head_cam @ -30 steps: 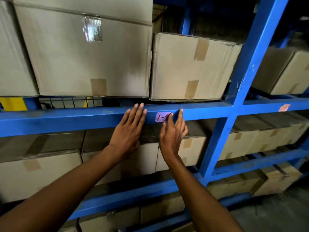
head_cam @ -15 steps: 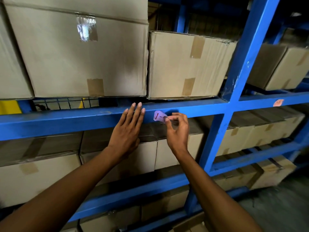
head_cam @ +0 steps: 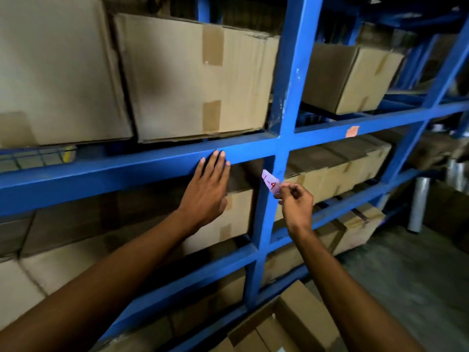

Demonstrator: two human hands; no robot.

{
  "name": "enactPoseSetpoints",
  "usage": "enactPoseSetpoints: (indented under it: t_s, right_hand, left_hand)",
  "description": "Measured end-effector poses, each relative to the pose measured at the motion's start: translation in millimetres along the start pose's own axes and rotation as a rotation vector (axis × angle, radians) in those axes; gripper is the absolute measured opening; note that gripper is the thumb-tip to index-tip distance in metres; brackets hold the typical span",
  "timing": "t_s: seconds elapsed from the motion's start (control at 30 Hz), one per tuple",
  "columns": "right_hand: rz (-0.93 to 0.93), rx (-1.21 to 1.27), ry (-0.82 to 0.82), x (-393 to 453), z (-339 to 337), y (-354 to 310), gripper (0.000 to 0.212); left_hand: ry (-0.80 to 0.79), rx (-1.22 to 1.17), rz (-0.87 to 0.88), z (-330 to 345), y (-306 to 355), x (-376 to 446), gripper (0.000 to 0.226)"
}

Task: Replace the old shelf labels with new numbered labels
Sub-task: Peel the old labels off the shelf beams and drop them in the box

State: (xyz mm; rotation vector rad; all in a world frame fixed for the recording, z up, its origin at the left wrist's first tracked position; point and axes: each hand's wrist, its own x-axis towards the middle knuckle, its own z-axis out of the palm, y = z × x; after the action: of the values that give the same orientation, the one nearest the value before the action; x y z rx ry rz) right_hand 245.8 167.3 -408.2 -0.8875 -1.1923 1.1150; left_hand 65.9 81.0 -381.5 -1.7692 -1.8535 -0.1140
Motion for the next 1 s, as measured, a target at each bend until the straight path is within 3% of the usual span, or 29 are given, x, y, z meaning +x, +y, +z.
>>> enactPoseSetpoints:
  t_s: [0.17,0.3,0.5,0.53,0.6,0.67,0.8,1.0]
  right_hand:
    - [0.082,-0.022,0.046,52.8,-57.5,44.9,0.018]
    - [0.187,-0.066,0.03,90.4,-99.2,95.7,0.015]
    - [0.393,-0.235,-0.061,101.1,-135.1,170.2,0.024]
    - [0.421,-0.251,-0.08,102.7,-134.4,175.7,0.026]
    - [0.588,-0.363,-0.192,100.8,-159.7,250.3,0.026]
    - [0.712,-0.505,-0.282,85.6,-176.5,270.9,0.016]
    - [0.711,-0.832,-0.514,64.0,-203.8,326.6,0.02]
    - [0.847,-0.891,-0.556,36.8,-215.3,370.4,0.019]
  left_hand:
    - [-0.027,-0.074,0.074,42.9,69.4,66.1,0.08]
    - [-0.155,-0.072,0.078,83.8,118.7,93.3,0.082]
    - [-0.197,0.086,-0.068,144.2,168.3,69.2,0.091]
    - [-0.227,0.113,-0.059,144.6,170.8,68.4,0.091]
    - [-0.42,0.09,-0.09,189.9,208.1,61.1,0.089]
    - [-0.494,0.146,-0.106,196.1,217.3,40.5,0.09]
    - [-0.626,0.062,-0.132,222.3,232.9,26.0,0.085]
    - [-0.637,0.073,-0.136,240.7,232.1,5.8,0.087]
